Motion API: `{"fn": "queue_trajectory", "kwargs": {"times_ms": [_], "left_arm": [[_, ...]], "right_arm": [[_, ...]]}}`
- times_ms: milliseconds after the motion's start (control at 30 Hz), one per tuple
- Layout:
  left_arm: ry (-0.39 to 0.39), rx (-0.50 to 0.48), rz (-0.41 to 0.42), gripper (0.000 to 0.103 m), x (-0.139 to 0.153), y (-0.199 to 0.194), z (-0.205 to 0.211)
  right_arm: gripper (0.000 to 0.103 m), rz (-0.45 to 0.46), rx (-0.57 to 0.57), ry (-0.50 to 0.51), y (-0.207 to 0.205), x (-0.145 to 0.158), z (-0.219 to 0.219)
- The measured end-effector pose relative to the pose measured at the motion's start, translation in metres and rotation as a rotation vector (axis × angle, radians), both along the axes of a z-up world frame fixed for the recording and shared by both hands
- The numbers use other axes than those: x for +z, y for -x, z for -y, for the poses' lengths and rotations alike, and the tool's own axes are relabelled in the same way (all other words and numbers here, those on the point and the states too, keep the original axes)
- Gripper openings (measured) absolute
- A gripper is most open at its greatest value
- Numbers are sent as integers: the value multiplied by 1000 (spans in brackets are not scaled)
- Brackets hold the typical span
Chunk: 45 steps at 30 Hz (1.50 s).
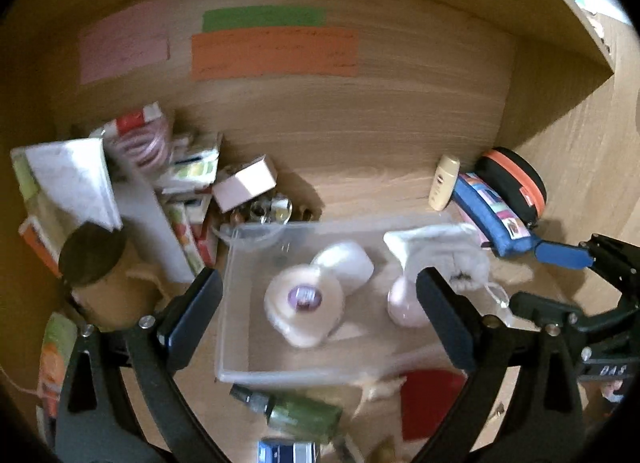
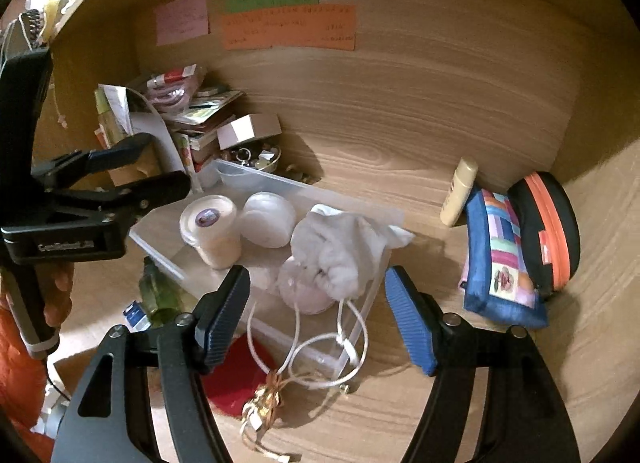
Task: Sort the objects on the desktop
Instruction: 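Withdraw both grippers from the box and move toward the red pouch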
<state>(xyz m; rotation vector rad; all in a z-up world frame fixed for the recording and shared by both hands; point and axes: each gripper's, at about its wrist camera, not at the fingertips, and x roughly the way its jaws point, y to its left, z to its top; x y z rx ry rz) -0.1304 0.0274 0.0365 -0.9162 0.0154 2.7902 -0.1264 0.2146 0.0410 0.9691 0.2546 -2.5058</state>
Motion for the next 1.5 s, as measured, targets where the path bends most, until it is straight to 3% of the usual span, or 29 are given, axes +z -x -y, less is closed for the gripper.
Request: {"fn": "queue_trajectory", "kwargs": {"times_ms": [367,567,667,800,1000,1033,1133,1500], "left_arm": [[-60,69,16,99,-15,-48,46],[-83,87,118,99,-37,-59,66],[-68,121,151,99,-50,-62,72],[-14,165,137,99,-62,-70,76],[27,156,128,98,-73,-78,75],[30,147,133,95,-76,-79,75],[35,108,180,65,-84,-79,71],[6,-26,268,63,-103,-79,54]], "right_arm": [[71,-13,-1,21,-36,0,-10],[71,-1,3,14,-52,-10,-11],[71,13,9,10,-58,-17,-10],[71,34,10,-6,-64,-29,-8],[71,85,13,-18,-66,-47,-6],[71,93,12,-21,-66,-50,-6],[71,119,11,-16,-65,-59,-7],[71,224,9,-2,-55,-86,-4]]}}
